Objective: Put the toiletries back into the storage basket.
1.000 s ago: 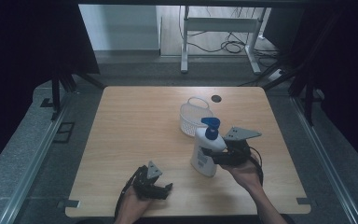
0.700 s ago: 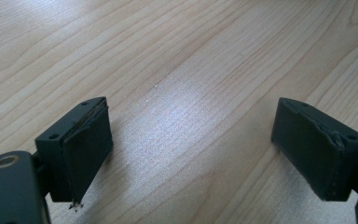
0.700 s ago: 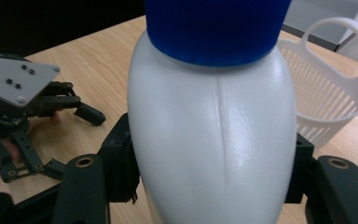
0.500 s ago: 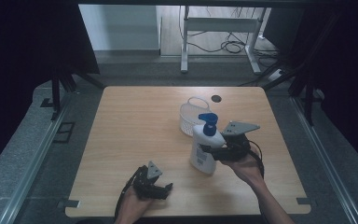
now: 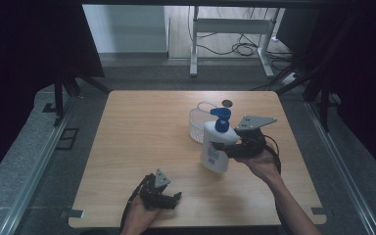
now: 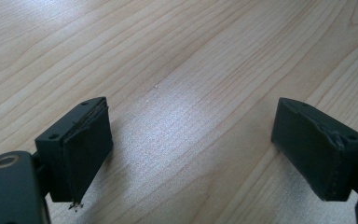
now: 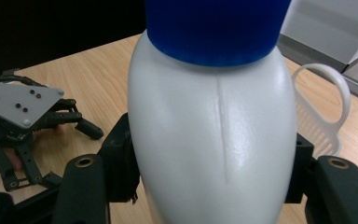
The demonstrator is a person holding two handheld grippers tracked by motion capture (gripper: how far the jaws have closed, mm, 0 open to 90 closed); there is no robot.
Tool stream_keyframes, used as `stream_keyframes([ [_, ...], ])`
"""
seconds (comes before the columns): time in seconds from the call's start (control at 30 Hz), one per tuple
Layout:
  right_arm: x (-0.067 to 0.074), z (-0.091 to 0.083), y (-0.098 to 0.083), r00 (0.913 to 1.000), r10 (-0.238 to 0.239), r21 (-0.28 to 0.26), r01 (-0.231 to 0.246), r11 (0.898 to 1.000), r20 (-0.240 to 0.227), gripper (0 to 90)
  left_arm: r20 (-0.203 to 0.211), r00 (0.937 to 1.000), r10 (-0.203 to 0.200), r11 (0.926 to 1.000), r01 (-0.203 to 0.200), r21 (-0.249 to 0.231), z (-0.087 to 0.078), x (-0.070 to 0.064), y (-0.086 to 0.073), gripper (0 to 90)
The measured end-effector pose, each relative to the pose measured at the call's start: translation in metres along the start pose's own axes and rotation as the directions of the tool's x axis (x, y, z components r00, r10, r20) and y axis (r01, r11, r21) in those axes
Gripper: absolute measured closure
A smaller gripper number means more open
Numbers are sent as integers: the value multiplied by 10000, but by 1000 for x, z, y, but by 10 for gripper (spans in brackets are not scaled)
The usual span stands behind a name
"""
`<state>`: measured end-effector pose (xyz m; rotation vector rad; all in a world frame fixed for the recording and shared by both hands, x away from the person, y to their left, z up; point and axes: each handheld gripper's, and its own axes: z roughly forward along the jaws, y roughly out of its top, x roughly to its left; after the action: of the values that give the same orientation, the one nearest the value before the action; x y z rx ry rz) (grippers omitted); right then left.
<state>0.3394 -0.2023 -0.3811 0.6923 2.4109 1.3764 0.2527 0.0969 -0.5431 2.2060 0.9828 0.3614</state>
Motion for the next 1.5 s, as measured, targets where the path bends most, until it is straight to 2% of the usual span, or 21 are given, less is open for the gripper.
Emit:
stream_keyframes([
  [0.37, -17, -2, 21, 9990, -181, -272, 170, 9995, -414, 388, -2, 10000, -20, 10000, 20, -1, 0, 0, 0, 118],
  [0.77, -35, -4, 45, 9971, -509, -387, 487, 9981, -563, 388, -21, 10000, -59, 10000, 59, -41, 1, -1, 0, 118],
  [0.97, -45, -2, 56, 9953, -720, -344, 698, 9970, -651, 388, -30, 10000, -59, 10000, 59, -39, 1, -1, 0, 118],
  [1.27, -63, 1, 72, 9929, -782, -441, 745, 9962, -895, 389, -35, 10000, -32, 10000, 32, -19, 1, -1, 0, 118],
  [1.5, -73, 6, 84, 9902, -1026, -281, 1003, 9946, -944, 389, -12, 10000, -55, 10000, 55, -22, 1, -1, 1, 118],
])
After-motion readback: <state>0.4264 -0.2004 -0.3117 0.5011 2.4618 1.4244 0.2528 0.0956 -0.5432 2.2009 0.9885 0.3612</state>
